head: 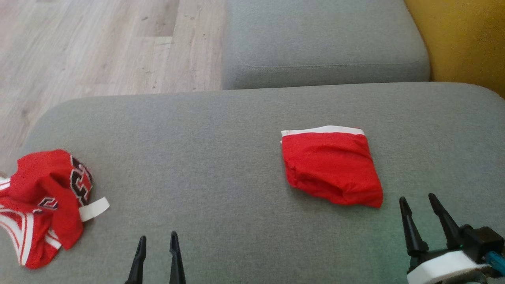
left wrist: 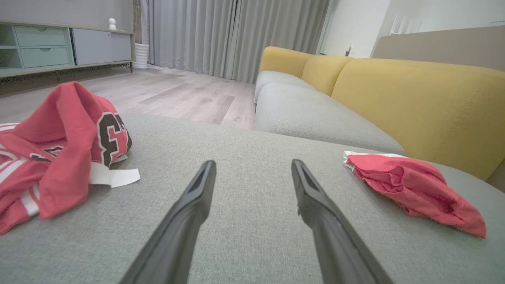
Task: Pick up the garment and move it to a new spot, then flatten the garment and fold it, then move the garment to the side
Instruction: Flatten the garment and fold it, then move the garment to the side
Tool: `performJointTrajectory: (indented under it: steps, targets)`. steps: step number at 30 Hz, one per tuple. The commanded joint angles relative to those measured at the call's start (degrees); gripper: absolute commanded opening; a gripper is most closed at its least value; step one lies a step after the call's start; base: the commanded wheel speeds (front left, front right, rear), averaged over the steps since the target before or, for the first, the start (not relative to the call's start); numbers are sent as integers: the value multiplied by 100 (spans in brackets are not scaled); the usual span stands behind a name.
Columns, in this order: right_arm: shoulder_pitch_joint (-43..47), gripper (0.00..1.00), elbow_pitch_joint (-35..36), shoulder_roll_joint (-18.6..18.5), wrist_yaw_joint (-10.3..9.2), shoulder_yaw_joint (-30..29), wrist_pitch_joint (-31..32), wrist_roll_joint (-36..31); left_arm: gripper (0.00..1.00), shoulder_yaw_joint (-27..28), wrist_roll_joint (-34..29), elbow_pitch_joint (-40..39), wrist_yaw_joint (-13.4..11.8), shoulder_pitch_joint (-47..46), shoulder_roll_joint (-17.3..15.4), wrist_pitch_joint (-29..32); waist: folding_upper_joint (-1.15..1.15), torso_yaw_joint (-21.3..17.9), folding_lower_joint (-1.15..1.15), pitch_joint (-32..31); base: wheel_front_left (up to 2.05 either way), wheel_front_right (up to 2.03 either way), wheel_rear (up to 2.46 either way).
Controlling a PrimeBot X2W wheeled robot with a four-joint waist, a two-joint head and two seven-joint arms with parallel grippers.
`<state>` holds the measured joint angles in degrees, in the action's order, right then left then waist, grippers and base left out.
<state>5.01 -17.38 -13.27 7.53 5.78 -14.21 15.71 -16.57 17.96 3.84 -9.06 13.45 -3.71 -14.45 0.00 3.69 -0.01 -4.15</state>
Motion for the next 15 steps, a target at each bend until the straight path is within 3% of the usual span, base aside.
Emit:
performJointTrajectory:
  steps: [1, 15]
  targets:
    - [-190, 100, 300, -61, -4, 55, -76, -82, 100, 235, -87, -185, 18, -155, 29, -55, 0, -85, 1, -57, 0, 0, 0]
    - [3, 100, 404, 204, -4, -56, -78, -264, 100, 437, -275, -110, 211, -77, 76, -55, 0, -171, 1, -127, 0, 0, 0]
